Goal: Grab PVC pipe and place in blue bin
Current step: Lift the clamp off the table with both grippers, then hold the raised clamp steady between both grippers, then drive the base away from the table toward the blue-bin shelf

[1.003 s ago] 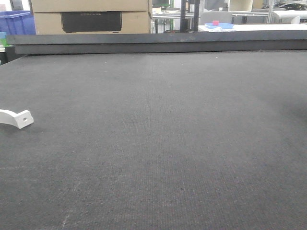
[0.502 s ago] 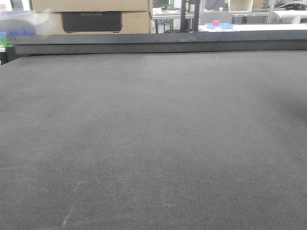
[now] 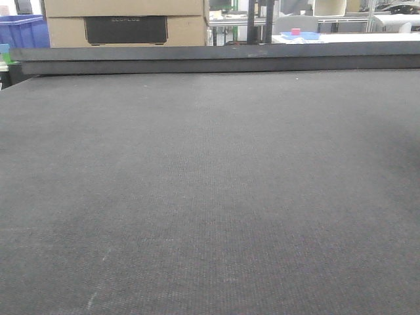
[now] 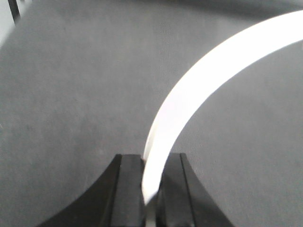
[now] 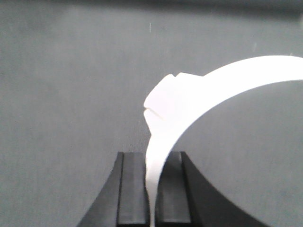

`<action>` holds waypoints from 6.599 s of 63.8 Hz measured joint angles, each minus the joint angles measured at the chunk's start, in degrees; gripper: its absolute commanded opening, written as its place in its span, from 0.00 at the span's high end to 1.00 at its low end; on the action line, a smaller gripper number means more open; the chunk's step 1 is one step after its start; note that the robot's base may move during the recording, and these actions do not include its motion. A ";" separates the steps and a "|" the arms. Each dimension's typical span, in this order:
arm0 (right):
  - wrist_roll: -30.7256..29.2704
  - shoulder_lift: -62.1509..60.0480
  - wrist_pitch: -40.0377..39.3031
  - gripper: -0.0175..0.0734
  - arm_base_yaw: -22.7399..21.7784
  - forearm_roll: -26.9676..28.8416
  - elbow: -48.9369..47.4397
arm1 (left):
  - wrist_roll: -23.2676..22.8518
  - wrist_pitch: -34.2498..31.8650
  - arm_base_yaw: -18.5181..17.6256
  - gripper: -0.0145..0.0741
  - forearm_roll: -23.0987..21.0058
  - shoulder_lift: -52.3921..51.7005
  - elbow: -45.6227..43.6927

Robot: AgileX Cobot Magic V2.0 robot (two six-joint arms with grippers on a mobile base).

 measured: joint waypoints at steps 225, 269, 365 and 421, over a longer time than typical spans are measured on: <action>-0.20 -26.85 -5.78 0.99 8.81 2.07 13.23 | 0.00 -16.16 -6.37 0.96 10.47 -26.52 14.60; -0.20 -26.85 -5.78 0.99 8.81 2.07 13.23 | 0.00 -16.20 -6.37 0.96 10.47 -26.61 14.60; -0.20 -26.85 -5.78 0.99 8.81 1.98 13.23 | 0.00 -16.20 -6.37 0.96 10.47 -26.61 14.60; -0.20 -26.99 -5.78 0.99 8.81 1.98 13.23 | 0.00 -16.20 -6.37 0.96 10.47 -26.61 14.60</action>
